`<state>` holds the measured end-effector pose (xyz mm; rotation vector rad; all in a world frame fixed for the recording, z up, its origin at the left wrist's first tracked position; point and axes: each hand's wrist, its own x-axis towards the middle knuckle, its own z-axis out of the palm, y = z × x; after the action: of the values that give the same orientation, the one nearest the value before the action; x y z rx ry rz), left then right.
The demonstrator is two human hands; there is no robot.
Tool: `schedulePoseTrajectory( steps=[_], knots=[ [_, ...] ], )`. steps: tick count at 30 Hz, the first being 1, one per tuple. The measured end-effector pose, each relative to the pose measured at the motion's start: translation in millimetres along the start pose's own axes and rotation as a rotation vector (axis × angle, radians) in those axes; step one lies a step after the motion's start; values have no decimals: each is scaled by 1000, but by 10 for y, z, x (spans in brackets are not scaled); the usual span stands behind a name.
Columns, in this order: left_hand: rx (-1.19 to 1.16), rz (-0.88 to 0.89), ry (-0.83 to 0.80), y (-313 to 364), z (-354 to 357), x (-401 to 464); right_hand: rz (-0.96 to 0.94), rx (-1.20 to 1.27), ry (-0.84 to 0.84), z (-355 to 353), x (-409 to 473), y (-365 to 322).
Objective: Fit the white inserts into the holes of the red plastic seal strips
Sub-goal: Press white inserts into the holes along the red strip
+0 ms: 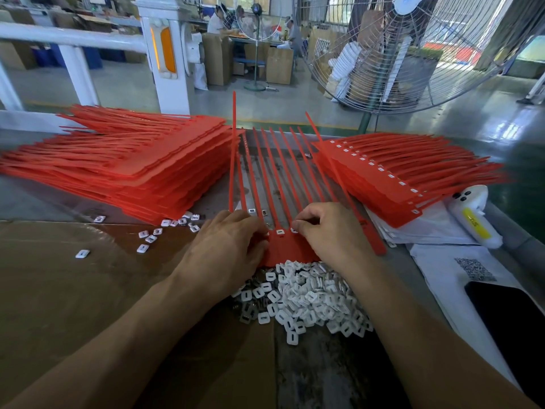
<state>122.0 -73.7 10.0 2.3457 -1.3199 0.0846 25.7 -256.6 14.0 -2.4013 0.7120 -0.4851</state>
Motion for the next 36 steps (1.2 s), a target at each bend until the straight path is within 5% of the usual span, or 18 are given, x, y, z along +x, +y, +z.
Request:
schedulePoseTrajectory(
  steps=[12, 31, 36],
  knots=[
    [7, 4, -6, -29, 22, 2, -24, 65, -45, -79, -25, 79],
    [4, 8, 1, -39, 21, -1, -268, -492, -102, -117, -179, -183],
    [0, 14, 15, -27, 12, -2, -237, -395, -103, -147, -210, -131]
  ],
)
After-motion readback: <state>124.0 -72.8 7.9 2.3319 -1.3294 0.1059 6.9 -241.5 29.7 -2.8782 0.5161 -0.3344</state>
